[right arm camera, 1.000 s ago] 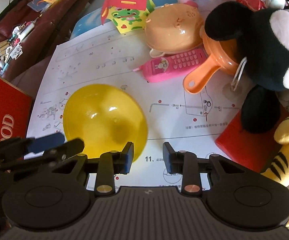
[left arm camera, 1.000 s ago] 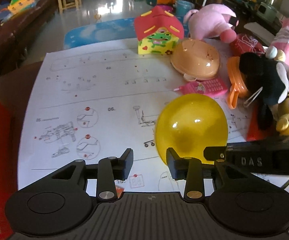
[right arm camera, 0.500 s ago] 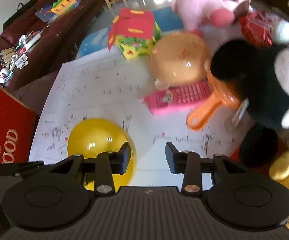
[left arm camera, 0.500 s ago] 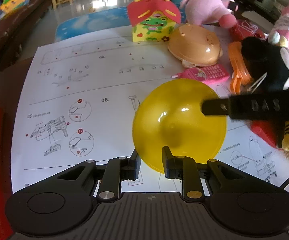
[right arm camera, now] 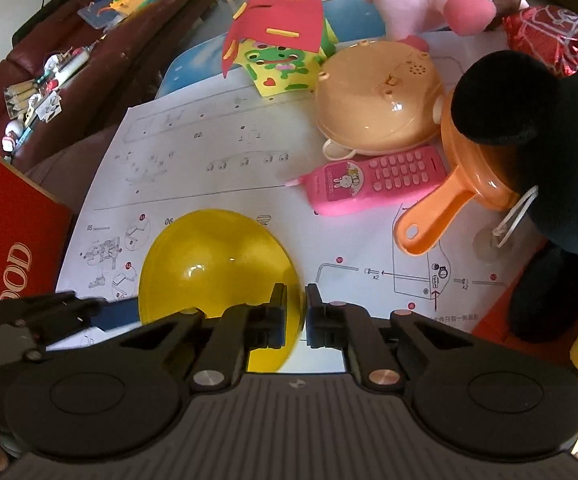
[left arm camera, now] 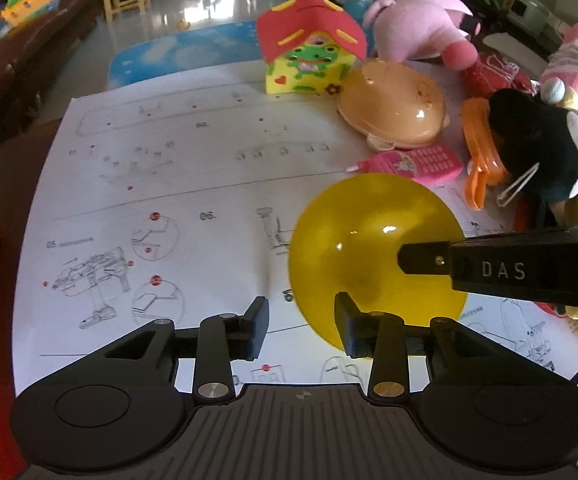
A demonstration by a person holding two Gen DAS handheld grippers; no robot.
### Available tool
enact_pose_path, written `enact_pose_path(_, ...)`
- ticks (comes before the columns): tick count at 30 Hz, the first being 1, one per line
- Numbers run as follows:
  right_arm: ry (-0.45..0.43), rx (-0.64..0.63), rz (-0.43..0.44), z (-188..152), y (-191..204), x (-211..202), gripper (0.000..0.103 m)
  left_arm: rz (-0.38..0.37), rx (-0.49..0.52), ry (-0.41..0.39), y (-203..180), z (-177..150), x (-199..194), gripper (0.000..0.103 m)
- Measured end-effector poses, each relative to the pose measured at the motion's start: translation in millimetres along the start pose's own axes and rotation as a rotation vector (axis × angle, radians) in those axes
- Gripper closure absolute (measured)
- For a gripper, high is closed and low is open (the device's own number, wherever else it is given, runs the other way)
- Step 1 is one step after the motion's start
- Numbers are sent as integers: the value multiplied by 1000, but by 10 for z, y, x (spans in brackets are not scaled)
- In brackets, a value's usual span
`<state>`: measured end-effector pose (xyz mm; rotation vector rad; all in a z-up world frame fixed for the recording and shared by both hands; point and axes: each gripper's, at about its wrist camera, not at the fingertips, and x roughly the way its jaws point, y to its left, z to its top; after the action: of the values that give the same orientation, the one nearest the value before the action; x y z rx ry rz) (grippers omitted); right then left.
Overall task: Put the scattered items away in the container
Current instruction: 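Hold the yellow bowl with both tools and lift it off the sheet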
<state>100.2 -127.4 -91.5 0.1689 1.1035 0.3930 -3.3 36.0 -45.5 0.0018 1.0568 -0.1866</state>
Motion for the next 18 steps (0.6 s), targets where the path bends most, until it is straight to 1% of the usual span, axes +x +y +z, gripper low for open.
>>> enact_pose_path(1, 1, 0, -1, -1, -1, 3, 92, 3, 1, -4, -14, -3, 3, 72)
enact_pose_path(2, 2, 1, -1, -5, -3, 7, 92, -2, -3, -8, -19, -1, 3, 83)
enact_pose_path(3, 4, 4, -1, -3, -7, 6, 92, -19, -11, -6, -24, 4, 6, 90)
enact_pose_path(7, 16, 23, 7, -16, -38, 4, 92, -3, -6, -3, -64, 22, -16, 94)
enact_pose_path(10, 27, 54, 21, -39, -74, 3, 92, 6, -5, 1, -79, 14, -32, 94)
enact_pose_path(18, 42, 72, 21, -90, -55, -36, 92, 16, 6, 10, -90, -16, -103, 94)
